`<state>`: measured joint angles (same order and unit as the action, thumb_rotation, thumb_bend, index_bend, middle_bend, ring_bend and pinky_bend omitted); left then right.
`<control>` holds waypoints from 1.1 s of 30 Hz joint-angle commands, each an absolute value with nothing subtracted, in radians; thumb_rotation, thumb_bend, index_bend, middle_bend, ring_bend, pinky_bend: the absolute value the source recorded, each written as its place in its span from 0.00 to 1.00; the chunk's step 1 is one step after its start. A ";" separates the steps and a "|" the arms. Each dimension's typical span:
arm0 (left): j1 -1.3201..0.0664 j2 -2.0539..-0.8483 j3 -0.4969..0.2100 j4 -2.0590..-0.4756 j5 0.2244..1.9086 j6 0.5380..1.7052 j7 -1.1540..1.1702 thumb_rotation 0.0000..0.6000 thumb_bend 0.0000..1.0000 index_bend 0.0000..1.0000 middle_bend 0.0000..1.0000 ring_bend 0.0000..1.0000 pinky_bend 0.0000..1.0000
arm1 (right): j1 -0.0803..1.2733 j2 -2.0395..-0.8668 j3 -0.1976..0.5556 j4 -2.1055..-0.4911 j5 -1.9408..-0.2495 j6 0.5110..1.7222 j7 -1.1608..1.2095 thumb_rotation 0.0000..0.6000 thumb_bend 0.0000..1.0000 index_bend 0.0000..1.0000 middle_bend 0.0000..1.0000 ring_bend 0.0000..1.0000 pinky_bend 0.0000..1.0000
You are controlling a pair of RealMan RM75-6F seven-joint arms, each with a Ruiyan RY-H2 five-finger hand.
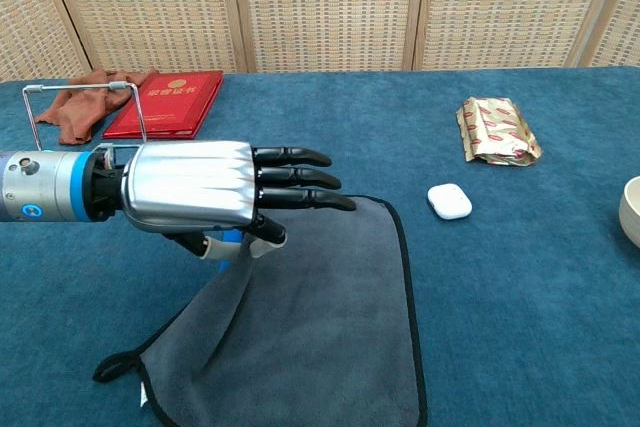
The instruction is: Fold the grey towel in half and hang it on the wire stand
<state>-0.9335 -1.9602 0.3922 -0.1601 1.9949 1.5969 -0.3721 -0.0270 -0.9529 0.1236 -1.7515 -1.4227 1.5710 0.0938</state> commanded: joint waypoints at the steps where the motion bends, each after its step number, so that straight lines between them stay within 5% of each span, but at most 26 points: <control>1: -0.953 -1.974 0.384 -0.166 1.990 1.591 -0.375 1.00 0.41 0.76 0.00 0.00 0.00 | -0.024 -0.951 0.125 -1.749 -1.417 1.565 0.098 1.00 0.00 0.00 0.00 0.00 0.00; 33: -1.126 -1.993 0.378 -0.211 1.999 1.522 -0.416 1.00 0.40 0.75 0.00 0.00 0.00 | -0.013 -0.932 0.146 -1.715 -1.354 1.516 0.179 1.00 0.00 0.00 0.00 0.00 0.00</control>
<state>-1.1233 -1.9951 0.3784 -0.2088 1.9978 1.5244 -0.4176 -0.0132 -0.9325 0.1462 -1.7152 -1.3540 1.5158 0.1783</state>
